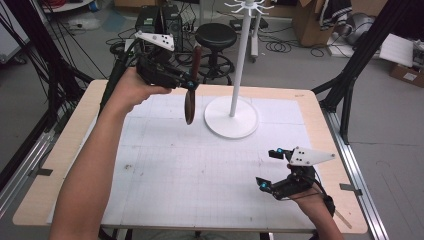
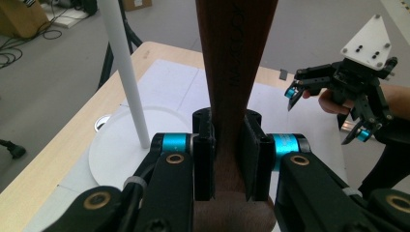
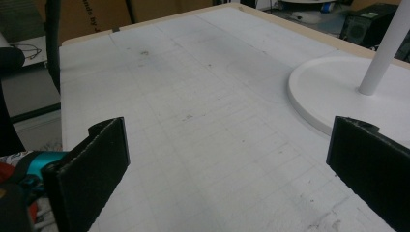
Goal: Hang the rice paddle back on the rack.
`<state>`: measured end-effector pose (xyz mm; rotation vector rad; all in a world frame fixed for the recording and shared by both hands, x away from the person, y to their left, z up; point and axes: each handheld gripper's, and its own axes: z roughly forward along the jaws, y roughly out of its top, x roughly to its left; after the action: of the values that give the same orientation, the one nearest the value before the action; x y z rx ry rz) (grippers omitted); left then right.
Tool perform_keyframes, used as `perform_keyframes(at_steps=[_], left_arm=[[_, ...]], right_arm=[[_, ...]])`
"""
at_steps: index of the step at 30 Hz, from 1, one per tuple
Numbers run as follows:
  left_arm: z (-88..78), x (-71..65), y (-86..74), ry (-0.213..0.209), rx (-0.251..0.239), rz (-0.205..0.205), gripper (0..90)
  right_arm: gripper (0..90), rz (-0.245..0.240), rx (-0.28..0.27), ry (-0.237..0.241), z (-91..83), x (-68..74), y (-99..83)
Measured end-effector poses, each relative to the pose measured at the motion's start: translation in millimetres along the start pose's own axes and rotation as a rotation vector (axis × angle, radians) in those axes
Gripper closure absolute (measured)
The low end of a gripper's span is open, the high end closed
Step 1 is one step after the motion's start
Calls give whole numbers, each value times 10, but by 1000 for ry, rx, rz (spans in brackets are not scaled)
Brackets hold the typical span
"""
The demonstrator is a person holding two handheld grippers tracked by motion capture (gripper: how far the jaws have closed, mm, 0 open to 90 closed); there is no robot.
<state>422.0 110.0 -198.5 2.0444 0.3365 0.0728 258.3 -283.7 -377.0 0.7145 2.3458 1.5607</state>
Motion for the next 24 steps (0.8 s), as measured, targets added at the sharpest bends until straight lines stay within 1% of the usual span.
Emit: perform_keyframes(at_steps=[5,6,12,16,18,19,21,24], left_arm=[[25,32,64,-1,-6,-4,772],[27,37,82,5,1,0,771],[56,50,175,10,2,-2,772],[83,78,222,17,15,-2,772],[91,97,249,19,14,-5,772],[97,104,264,11,8,-6,772],[106,113,300,14,9,3,772],[140,127,346,14,6,3,772]], right_arm=[[5,-3,-2,-2,2,-7,-1],[5,-4,-2,-1,4,-7,-1],[5,1,0,1,8,-1,0],[5,-1,-2,1,9,0,1],[5,-5,-2,0,12,-7,0],[5,-4,-2,-1,11,-7,0],[5,-3,-3,0,12,-7,0],[5,-8,-3,0,15,-12,0]])
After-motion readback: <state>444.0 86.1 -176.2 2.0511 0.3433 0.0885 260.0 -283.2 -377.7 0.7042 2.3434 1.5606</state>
